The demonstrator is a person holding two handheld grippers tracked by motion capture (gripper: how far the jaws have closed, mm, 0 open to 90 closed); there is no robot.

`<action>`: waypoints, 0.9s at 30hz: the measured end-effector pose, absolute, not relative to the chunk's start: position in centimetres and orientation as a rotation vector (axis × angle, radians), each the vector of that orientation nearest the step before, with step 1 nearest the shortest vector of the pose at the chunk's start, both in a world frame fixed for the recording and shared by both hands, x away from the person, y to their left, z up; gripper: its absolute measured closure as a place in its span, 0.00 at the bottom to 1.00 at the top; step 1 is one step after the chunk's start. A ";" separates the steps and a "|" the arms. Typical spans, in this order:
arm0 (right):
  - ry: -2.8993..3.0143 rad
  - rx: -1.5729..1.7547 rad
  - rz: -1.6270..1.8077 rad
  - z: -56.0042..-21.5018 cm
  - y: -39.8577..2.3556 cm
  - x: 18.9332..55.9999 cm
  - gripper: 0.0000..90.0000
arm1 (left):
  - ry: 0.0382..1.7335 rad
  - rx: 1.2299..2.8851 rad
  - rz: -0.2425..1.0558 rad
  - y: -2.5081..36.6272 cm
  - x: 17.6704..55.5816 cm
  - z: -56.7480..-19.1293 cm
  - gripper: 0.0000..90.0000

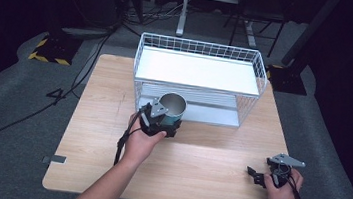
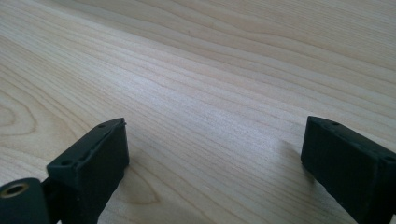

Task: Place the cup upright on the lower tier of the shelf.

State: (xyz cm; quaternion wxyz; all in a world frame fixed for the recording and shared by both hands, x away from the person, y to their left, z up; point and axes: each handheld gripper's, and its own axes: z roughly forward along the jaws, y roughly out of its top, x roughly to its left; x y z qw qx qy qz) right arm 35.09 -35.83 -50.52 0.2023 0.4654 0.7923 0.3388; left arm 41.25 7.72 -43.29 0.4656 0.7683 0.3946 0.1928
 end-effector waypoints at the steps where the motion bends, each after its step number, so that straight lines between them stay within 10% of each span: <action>1: 2.212 1.299 0.946 -50.5 -35.8 35.1 0.09 | 0.974 1.890 0.469 7.5 41.4 -43.3 0.24; 27: 2.209 1.298 0.945 -50.5 -35.8 35.1 0.08 | 0.971 1.843 0.491 3.7 45.6 -44.5 0.24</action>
